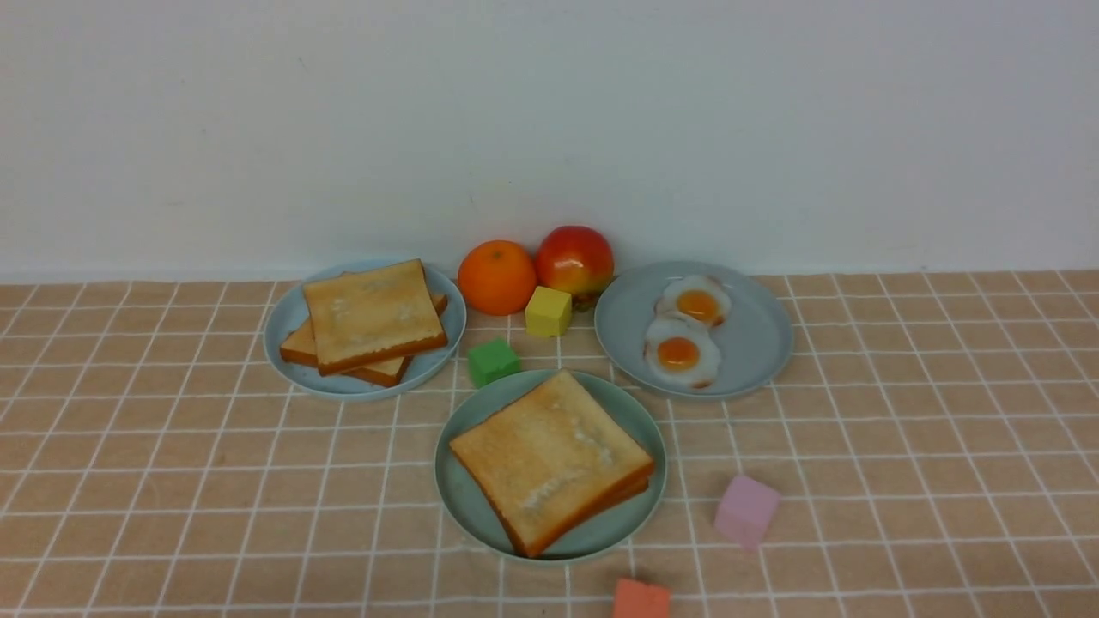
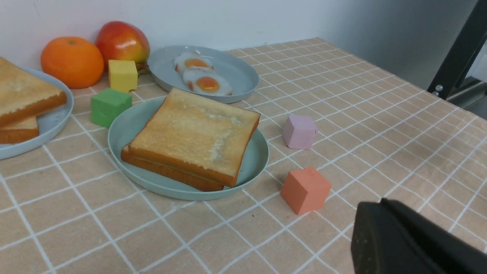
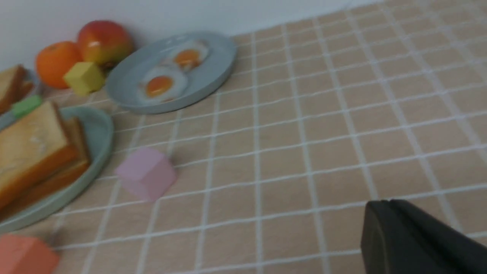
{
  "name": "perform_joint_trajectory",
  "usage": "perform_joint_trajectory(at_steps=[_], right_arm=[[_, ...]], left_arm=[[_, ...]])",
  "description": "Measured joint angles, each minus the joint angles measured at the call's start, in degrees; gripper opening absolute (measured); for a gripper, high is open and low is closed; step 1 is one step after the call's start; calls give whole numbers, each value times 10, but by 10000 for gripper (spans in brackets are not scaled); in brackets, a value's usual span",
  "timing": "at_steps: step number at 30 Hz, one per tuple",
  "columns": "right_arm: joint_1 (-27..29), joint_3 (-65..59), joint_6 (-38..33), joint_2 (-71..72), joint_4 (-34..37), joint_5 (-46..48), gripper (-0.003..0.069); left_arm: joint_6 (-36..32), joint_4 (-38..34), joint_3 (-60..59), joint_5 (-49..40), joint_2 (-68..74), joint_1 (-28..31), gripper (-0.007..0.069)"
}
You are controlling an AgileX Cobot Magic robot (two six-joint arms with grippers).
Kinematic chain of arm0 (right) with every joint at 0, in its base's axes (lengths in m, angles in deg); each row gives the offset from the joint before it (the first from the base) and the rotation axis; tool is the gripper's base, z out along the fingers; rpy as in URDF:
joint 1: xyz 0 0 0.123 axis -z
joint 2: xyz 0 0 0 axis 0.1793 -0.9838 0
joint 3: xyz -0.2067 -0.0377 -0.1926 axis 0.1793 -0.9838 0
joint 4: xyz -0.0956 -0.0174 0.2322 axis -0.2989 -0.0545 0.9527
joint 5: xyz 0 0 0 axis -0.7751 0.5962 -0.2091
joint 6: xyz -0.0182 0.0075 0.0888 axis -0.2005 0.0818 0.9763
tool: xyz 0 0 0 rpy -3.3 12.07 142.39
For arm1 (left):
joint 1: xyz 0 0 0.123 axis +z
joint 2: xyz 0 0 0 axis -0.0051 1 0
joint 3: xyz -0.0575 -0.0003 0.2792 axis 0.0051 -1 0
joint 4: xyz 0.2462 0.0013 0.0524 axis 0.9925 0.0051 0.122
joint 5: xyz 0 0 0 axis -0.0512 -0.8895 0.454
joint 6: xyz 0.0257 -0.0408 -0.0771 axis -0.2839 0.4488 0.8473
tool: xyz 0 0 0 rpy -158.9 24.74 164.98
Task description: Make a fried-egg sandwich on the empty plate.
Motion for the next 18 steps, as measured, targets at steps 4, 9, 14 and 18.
perform_joint_trajectory(at_steps=[4, 9, 14, 18], right_arm=[[23, 0, -95, 2, 43, 4, -15], [24, 2, -153, 2, 78, 18, -15], [24, 3, -163, 3, 97, 22, -15], [24, 3, -163, 3, 101, 24, -14]], left_arm=[[0, 0, 0, -1, -1, 0, -11], [0, 0, 0, -1, -1, 0, -8], [0, 0, 0, -2, -1, 0, -2], [0, 0, -1, -2, -1, 0, 1]])
